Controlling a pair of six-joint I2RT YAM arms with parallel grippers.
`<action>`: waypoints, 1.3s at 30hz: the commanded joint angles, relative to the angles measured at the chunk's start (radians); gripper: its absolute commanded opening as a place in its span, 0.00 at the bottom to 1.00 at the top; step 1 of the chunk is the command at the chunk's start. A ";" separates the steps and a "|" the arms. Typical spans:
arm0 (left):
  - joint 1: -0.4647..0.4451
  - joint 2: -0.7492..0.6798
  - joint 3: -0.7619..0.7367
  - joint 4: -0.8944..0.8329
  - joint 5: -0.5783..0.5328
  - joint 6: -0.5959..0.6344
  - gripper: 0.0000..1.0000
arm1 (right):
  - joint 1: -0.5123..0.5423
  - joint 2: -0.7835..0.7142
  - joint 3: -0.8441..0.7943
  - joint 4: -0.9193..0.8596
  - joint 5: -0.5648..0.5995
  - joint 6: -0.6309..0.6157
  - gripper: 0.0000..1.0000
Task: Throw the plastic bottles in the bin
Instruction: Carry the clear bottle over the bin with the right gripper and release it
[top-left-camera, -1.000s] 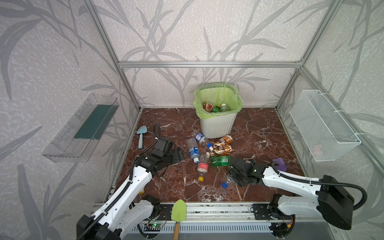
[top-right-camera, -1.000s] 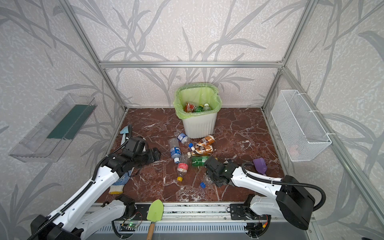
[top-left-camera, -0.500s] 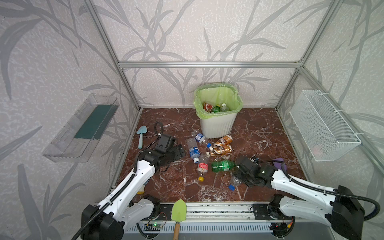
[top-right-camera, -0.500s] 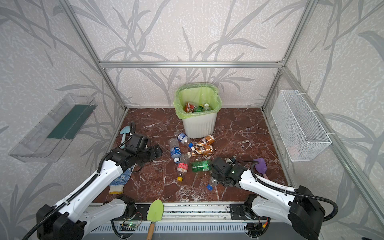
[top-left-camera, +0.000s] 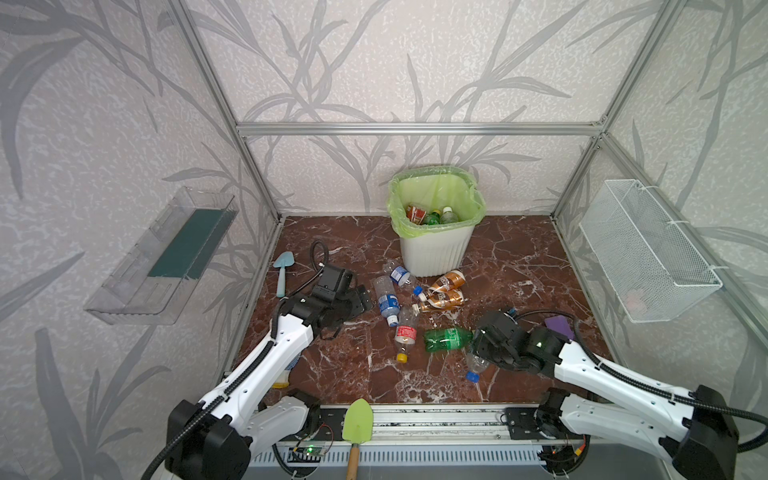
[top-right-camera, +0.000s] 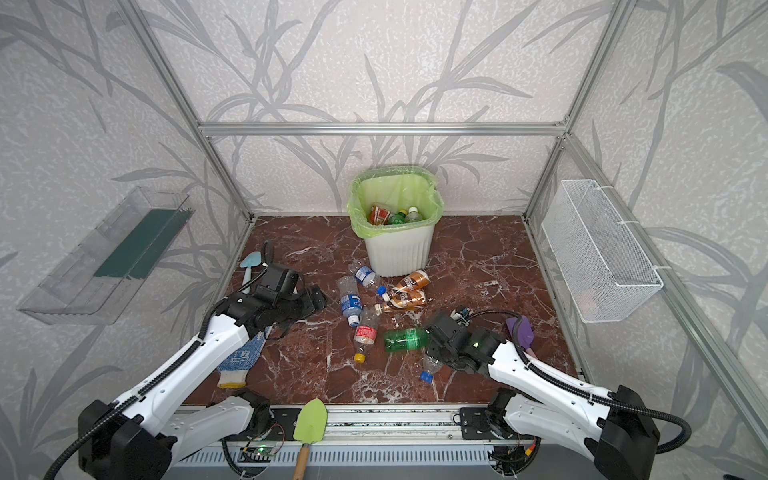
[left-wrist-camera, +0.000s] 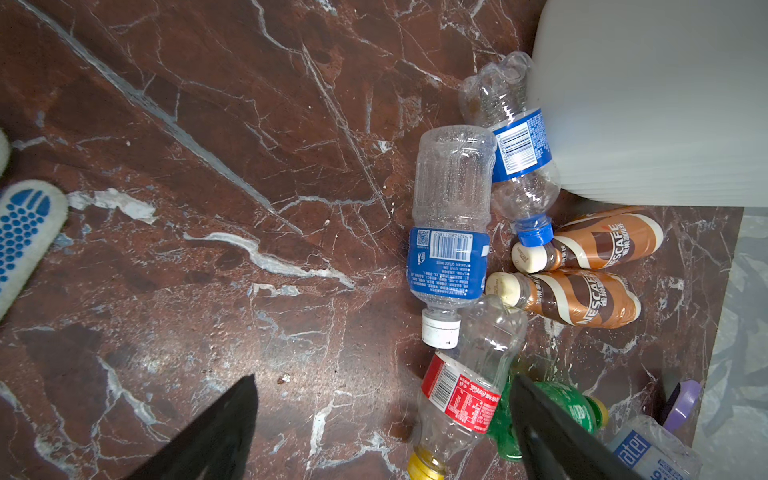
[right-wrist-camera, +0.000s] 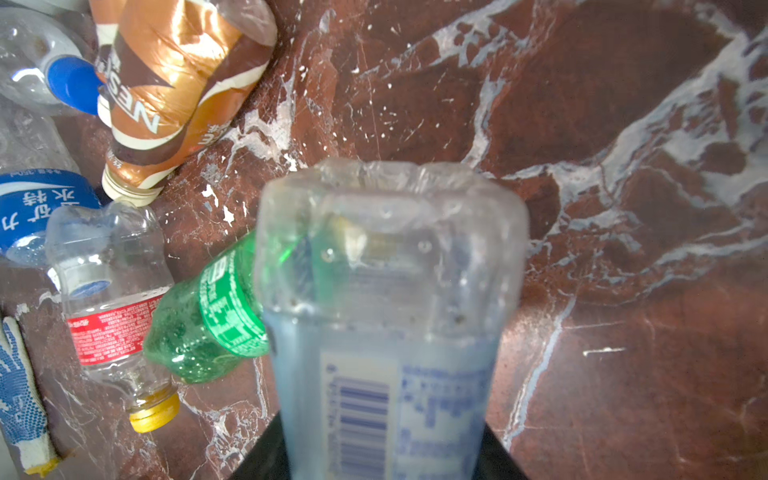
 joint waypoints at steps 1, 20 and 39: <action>0.005 -0.004 0.014 -0.002 -0.010 -0.018 0.93 | -0.003 -0.020 0.033 -0.015 0.030 -0.083 0.50; 0.005 -0.085 -0.038 -0.013 -0.042 -0.024 0.93 | -0.066 0.055 0.380 0.199 0.041 -0.439 0.49; 0.007 -0.160 -0.035 -0.044 -0.057 -0.017 0.93 | -0.225 0.504 1.335 0.120 0.031 -0.681 0.87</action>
